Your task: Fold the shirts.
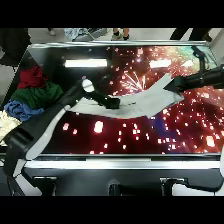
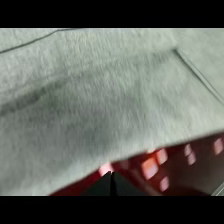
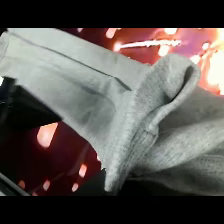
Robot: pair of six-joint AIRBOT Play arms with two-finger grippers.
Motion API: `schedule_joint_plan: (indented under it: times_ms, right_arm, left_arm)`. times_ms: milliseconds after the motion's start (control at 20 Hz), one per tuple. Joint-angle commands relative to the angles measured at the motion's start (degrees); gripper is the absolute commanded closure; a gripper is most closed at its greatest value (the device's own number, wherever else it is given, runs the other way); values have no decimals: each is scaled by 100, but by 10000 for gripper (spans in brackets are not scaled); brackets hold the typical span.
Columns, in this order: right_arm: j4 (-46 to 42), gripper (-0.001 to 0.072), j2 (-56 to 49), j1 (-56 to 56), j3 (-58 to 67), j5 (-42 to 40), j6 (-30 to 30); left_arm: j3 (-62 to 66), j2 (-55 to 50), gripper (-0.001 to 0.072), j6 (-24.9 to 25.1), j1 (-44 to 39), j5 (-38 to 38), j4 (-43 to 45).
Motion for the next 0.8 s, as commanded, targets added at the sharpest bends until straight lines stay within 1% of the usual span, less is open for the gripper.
schedule_joint_plan:
  times_ms: [0,100,250,350,450,500,600,650,750]
  right_arm:
    - [-262,672,813,-2,7,509,136]
    - [-258,672,1178,-2,7,498,210]
    - [-258,672,1650,-2,7,503,328]
    - [-262,672,1886,-2,7,498,354]
    - [-262,672,1937,-2,7,498,411]
    - [-264,672,1891,0,7,459,411]
    - [-240,672,1707,2,7,291,409]
    - [-208,672,1580,70,7,190,409]
    - [-205,672,1255,520,7,-35,407]
  left_arm:
    - [4,-411,680,-109,-295,769,-992]
    - [7,-542,680,-116,-393,929,-1394]
    - [4,-787,680,-96,-726,949,-2273]
    - [7,-874,679,-87,-1095,1281,-2579]
    - [7,-907,679,11,-1309,1644,-2695]
    - [7,-898,680,55,-1268,1637,-2691]
    - [7,-774,682,264,-942,1165,-2516]
    - [7,-616,682,258,-719,898,-2105]
    - [4,-63,682,247,-175,442,-935]
